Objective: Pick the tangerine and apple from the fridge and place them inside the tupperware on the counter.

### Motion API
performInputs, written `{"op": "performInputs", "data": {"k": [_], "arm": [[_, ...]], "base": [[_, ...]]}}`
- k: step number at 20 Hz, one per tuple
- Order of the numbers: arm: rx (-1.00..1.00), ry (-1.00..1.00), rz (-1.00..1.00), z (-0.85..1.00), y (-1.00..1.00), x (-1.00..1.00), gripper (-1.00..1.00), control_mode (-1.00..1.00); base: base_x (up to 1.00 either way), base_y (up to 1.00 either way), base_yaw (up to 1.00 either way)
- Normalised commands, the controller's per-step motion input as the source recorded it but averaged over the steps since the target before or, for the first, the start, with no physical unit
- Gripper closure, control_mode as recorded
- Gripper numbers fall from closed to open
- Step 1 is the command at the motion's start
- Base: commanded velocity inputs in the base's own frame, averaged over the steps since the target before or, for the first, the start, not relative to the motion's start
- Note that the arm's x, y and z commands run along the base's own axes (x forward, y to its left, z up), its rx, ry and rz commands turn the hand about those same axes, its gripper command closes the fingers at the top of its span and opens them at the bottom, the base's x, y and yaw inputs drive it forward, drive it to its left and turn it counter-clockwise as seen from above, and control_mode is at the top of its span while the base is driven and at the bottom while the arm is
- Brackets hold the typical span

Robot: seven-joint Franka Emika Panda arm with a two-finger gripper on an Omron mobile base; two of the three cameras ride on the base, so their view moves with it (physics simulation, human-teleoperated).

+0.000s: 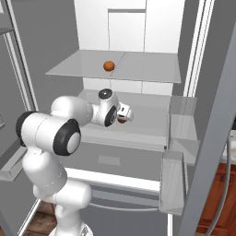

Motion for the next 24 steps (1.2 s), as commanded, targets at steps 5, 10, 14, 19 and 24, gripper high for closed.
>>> {"op": "performInputs", "data": {"k": [5, 10, 14, 19, 24], "arm": [[0.00, 0.00, 0.00, -0.13, 0.00, 0.22, -1.00, -1.00], [0.00, 0.00, 0.00, -0.13, 0.00, 0.21, -1.00, -1.00], [0.00, 0.00, 0.00, -0.12, 0.00, 0.24, -1.00, -1.00], [0.00, 0.00, 0.00, -0.11, 0.00, 0.20, -1.00, -1.00], [0.00, 0.00, 0.00, -0.13, 0.00, 0.03, -1.00, -1.00]], "base": [[0.00, 0.00, 0.00], [0.00, 0.00, 0.00], [0.00, 0.00, 0.00], [0.00, 0.00, 0.00], [0.00, 0.00, 0.00]]}}
